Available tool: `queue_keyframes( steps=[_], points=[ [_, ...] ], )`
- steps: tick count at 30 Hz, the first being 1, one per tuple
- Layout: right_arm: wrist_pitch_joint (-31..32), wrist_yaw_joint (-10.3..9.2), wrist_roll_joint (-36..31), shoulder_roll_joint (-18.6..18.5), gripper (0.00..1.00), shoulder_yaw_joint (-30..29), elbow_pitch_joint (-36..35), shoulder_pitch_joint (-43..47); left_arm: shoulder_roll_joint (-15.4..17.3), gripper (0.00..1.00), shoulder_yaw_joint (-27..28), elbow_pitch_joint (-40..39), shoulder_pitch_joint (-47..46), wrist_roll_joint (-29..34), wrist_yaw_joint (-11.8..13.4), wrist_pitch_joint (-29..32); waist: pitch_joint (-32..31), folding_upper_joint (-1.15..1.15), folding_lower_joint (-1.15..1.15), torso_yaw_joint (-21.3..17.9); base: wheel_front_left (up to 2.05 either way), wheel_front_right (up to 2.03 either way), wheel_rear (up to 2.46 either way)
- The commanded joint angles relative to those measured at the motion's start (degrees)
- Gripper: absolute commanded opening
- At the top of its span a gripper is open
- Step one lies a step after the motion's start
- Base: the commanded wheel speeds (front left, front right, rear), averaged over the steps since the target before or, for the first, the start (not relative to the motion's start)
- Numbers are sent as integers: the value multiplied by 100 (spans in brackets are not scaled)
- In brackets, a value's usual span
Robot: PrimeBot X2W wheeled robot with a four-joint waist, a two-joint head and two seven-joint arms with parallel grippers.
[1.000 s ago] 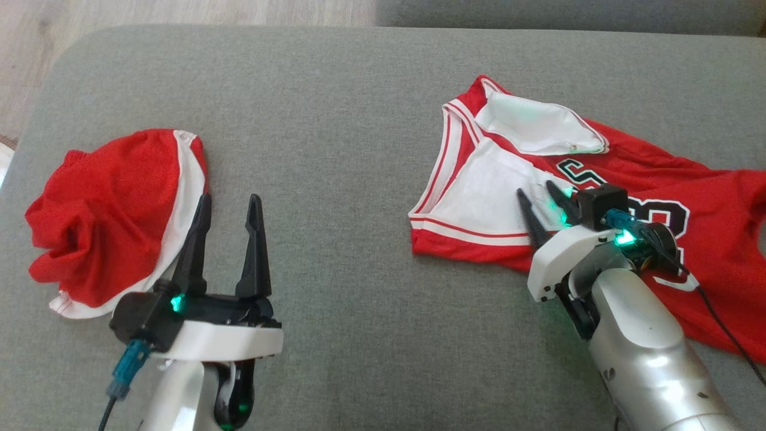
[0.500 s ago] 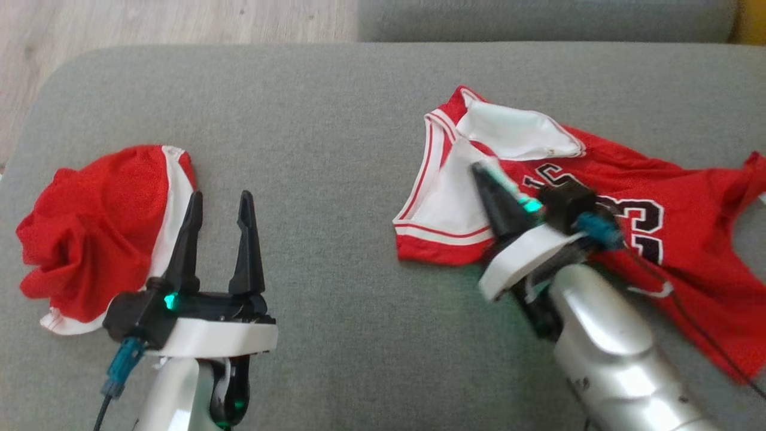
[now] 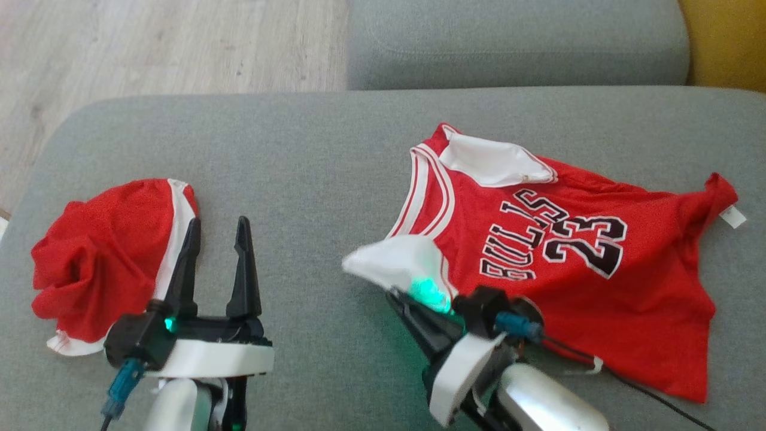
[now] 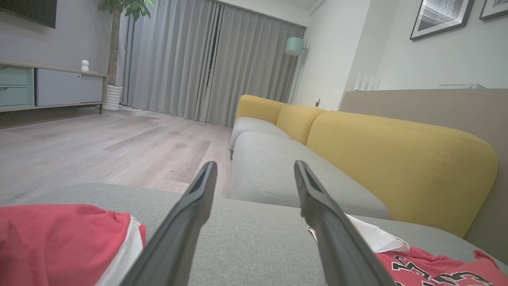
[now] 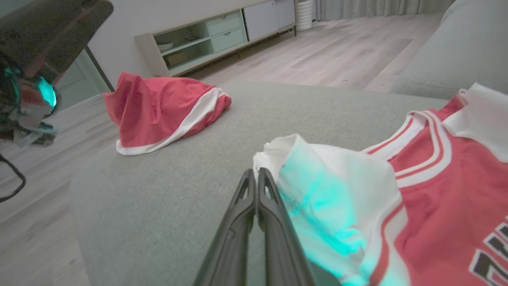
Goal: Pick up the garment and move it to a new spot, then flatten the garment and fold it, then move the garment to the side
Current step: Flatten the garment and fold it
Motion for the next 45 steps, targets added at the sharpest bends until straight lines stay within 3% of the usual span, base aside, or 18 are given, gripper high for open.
queue_keyframes(
  steps=[1, 4, 6, 13, 17, 21, 25, 33, 38, 45],
  points=[
    [25, 39, 99, -9, 0, 143, -211, -12, 26, 100, 200, -169, -118, 70, -13, -29, -80, 0, 1, 12, 0, 0, 0],
    [168, 39, 298, -156, 0, 492, -286, 58, 26, 100, 206, -174, -60, 77, -7, -29, -171, 0, 1, 27, 0, 0, 0],
    [222, 39, 420, -260, 100, 701, -341, 62, 26, 100, 214, -176, -24, 81, -5, -29, -218, 0, 1, 34, 0, 0, 0],
    [319, 39, 998, -588, 100, 1420, -718, -86, 26, 100, 287, -204, 67, 95, 11, -29, -287, 0, 1, -27, 0, 0, 0],
    [36, 39, 1099, -740, 100, 1192, -782, -197, 26, 100, 309, -245, 83, 92, 22, -29, -271, 0, 1, -132, 0, 0, 0],
    [-355, 39, 962, -813, 100, 314, -688, -158, 26, 100, 323, -284, 78, 77, 34, -29, -248, 0, 1, -262, 0, 0, 0],
    [-563, 39, 453, -769, 100, -1133, -612, 82, 26, 100, 329, -317, 85, 68, 41, -29, -192, 0, 1, -442, 0, 0, 0],
    [-607, 39, -1048, -153, 100, -3986, -1198, 1128, 26, 100, 266, -316, 52, 59, 28, -29, -47, 0, 1, -768, 0, 0, 0],
    [-608, 39, -1485, 79, 100, -4416, -1354, 1599, 26, 100, 163, -217, 22, 74, -2, -29, 19, 0, 1, -853, 0, 0, 0],
    [-609, 39, -1327, 115, 100, -4433, -1538, 1528, 26, 100, 56, -75, -35, 126, -52, -29, 104, 0, 1, -889, 0, 0, 0]
  ],
)
